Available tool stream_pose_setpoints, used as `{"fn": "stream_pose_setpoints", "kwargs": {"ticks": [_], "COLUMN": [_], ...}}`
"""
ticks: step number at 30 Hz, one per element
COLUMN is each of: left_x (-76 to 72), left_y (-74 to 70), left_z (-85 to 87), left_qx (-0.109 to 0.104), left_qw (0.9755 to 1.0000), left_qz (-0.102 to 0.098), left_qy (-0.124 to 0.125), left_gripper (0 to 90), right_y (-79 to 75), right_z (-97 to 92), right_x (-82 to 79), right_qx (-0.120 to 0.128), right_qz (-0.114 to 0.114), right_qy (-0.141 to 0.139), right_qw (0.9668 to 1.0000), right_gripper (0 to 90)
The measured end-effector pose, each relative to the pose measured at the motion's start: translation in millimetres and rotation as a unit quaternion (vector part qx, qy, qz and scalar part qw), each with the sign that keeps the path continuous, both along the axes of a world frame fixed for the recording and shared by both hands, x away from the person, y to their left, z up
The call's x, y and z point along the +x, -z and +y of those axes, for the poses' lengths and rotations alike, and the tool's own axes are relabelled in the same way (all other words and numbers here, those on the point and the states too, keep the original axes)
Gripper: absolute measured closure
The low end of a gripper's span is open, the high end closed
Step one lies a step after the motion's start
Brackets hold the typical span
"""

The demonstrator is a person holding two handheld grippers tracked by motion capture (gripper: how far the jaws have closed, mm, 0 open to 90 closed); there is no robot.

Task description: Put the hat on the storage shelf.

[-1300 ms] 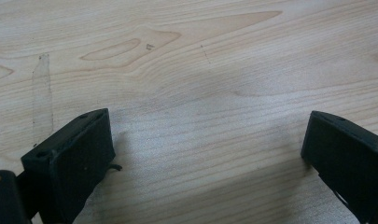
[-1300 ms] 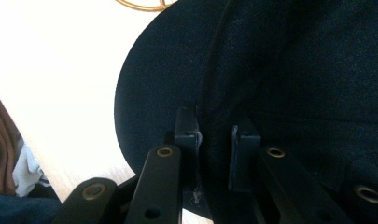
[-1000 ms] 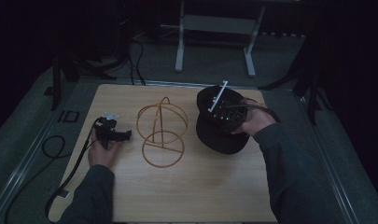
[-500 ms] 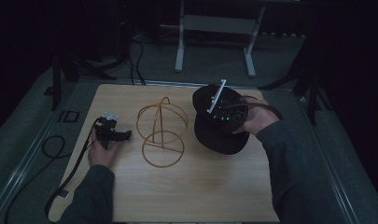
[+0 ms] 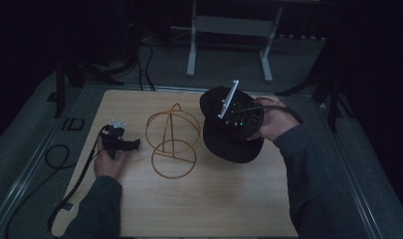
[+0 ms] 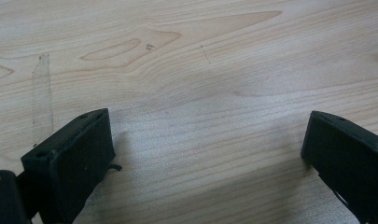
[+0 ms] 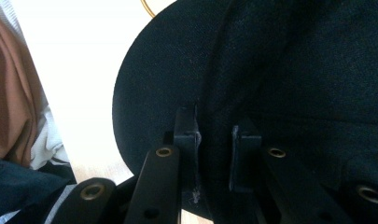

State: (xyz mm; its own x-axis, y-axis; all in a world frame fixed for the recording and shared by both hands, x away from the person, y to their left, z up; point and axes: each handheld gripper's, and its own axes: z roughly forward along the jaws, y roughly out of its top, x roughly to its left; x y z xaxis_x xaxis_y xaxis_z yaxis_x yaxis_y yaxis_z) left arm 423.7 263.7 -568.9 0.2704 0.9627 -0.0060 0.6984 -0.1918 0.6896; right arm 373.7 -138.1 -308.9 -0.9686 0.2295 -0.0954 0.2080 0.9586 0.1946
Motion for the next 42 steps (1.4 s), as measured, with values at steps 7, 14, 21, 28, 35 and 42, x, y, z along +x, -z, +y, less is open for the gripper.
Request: {"fn": "stream_pose_setpoints", "kwargs": {"ticks": [7, 14, 21, 28, 35, 42], "left_x": [0.0, 0.0, 0.0, 0.0, 0.0, 0.0], "left_y": [0.0, 0.0, 0.0, 0.0, 0.0, 0.0], "left_z": [0.0, 0.0, 0.0, 0.0, 0.0, 0.0], "left_qx": [0.0, 0.0, 0.0, 0.0, 0.0, 0.0], "left_qw": [1.0, 1.0, 1.0, 1.0, 1.0, 1.0], "left_qz": [0.0, 0.0, 0.0, 0.0, 0.0, 0.0], "left_qy": [0.0, 0.0, 0.0, 0.0, 0.0, 0.0], "left_gripper": [1.9, 1.9, 1.9, 1.9, 1.9, 1.9], "right_y": [-8.8, -18.0, -25.5, -31.0, -35.2, -40.7], "right_z": [4.5, 8.2, 11.7, 14.5, 18.8, 25.2], "right_x": [-2.7, -5.1, -8.4, -9.5, -10.4, -11.8], "right_qx": [0.004, 0.011, 0.013, 0.017, 0.019, 0.019], "right_qz": [-0.001, -0.009, -0.011, -0.013, -0.012, -0.016], "right_qy": [-0.013, -0.022, -0.031, -0.039, -0.044, -0.052], "right_qw": [0.9999, 0.9996, 0.9994, 0.999, 0.9988, 0.9983], "right_gripper": [77.4, 77.4, 77.5, 77.4, 77.5, 77.5]}}
